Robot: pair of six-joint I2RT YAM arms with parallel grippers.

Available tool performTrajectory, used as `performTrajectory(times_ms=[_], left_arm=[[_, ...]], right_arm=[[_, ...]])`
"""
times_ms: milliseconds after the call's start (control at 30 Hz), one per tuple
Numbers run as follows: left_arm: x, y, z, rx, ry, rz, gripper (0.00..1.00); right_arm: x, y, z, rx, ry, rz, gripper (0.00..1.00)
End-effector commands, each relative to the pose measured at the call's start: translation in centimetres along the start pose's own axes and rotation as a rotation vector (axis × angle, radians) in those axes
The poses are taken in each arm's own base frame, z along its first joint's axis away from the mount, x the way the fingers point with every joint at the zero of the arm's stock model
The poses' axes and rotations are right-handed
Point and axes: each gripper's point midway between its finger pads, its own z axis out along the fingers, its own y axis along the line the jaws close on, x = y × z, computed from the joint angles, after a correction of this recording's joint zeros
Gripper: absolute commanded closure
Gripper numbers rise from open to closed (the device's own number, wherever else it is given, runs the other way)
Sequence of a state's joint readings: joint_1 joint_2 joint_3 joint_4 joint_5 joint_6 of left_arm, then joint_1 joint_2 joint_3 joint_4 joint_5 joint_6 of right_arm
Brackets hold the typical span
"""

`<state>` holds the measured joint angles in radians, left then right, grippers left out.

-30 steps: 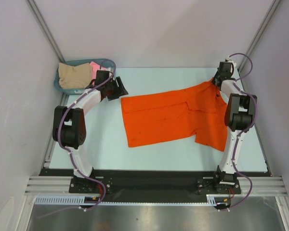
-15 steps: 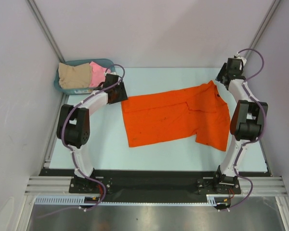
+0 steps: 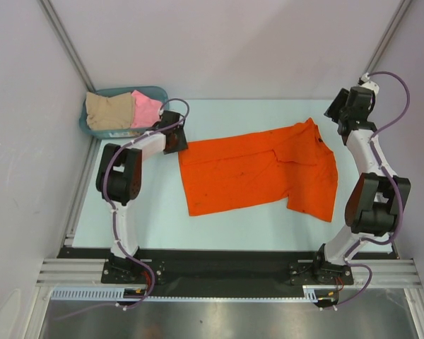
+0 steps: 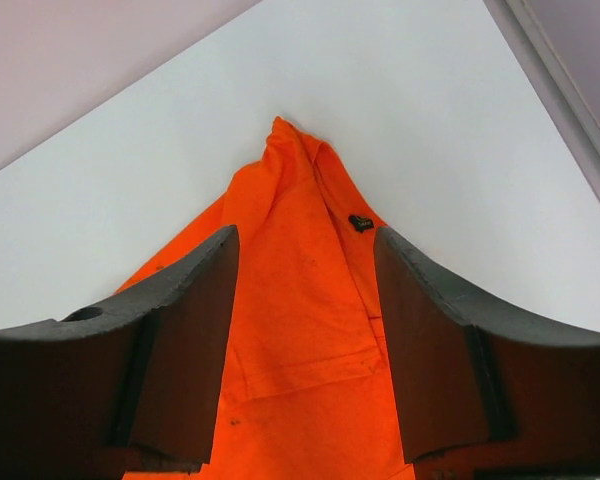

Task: Fold and stack the t-shirts
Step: Fold the tshirt

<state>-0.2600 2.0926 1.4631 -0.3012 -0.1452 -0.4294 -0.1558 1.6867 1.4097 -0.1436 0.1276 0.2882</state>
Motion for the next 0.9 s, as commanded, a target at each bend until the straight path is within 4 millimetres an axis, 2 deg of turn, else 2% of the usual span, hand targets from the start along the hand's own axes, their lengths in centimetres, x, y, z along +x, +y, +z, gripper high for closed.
performTrajectory(times_ms=[0,33,67,100,133,200,233,400,500,533,567,600,633,700,733,767,833,867], left_arm=[[-2.8,-1.3,0.4,0.013,-0.069,-0.010,0.45],[-2.4,-1.1,0.7,0.002,-0.048,-0.007,0.47],[-3.3,-1.4,0.9,0.002,-0.054,-0.012,0.60],[-2.7,-1.1,1.9,-0.013,-0.026,-0.009,0.70],[-2.3,-0.9,2.1,-0.027,-0.002,-0.007,0.84],[-3.1,-0.3,2.4,-0.060,-0.014,-0.013,0.96],[-3.3,0.2,2.3,-0.082,-0.016,-0.012,1.00],[-5.6,1.6,1.7,-0.111,-0.052,-0.048,1.00],[-6.8,2.3,1.0,-0.138,-0.074,-0.056,0.99],[-6.6,2.6,0.8,-0.151,-0.059,-0.051,0.95],[-7.0,3.0,0.3,-0.171,-0.072,-0.058,0.81],[-7.0,3.2,-0.3,-0.180,-0.074,-0.058,0.70],[-6.9,3.5,-0.9,-0.192,-0.079,-0.065,0.50],[-6.6,3.2,-2.9,-0.174,-0.093,-0.089,0.41],[-6.5,3.1,-3.6,-0.177,-0.100,-0.083,0.29],[-5.7,2.3,-4.4,-0.179,-0.100,-0.062,0.27],[-5.8,1.2,-7.3,-0.155,-0.131,-0.051,0.24],[-3.8,0.4,-7.9,-0.144,-0.105,-0.044,0.24]], right_arm=[[-2.6,1.1,-2.0,-0.059,-0.073,0.024,0.40],[-2.3,1.0,-2.2,-0.060,-0.066,0.028,0.40],[-2.1,1.0,-2.4,-0.057,-0.059,0.036,0.39],[-1.9,1.0,-2.6,-0.061,-0.054,0.043,0.40],[-1.5,0.8,-3.0,-0.060,-0.046,0.047,0.40],[-0.7,0.5,-3.3,-0.048,-0.021,0.057,0.39],[-0.2,0.3,-3.4,-0.040,-0.005,0.058,0.40],[3.1,-0.9,-4.1,0.021,0.126,0.082,0.40],[5.6,-0.8,-4.4,0.010,0.220,0.093,0.40],[6.4,-0.5,-4.4,0.005,0.256,0.080,0.40],[8.1,-1.2,-4.9,0.049,0.330,0.070,0.41],[8.5,-1.3,-4.8,0.065,0.360,0.070,0.41],[9.2,-1.1,-5.1,0.067,0.387,0.061,0.41],[10.4,-1.9,-6.1,0.118,0.406,0.044,0.40],[10.8,-1.7,-6.5,0.130,0.402,0.037,0.40],[10.7,-2.1,-6.7,0.159,0.385,0.033,0.40],[11.5,-2.3,-7.7,0.189,0.406,0.036,0.40],[11.6,-2.8,-8.0,0.219,0.408,0.037,0.39]])
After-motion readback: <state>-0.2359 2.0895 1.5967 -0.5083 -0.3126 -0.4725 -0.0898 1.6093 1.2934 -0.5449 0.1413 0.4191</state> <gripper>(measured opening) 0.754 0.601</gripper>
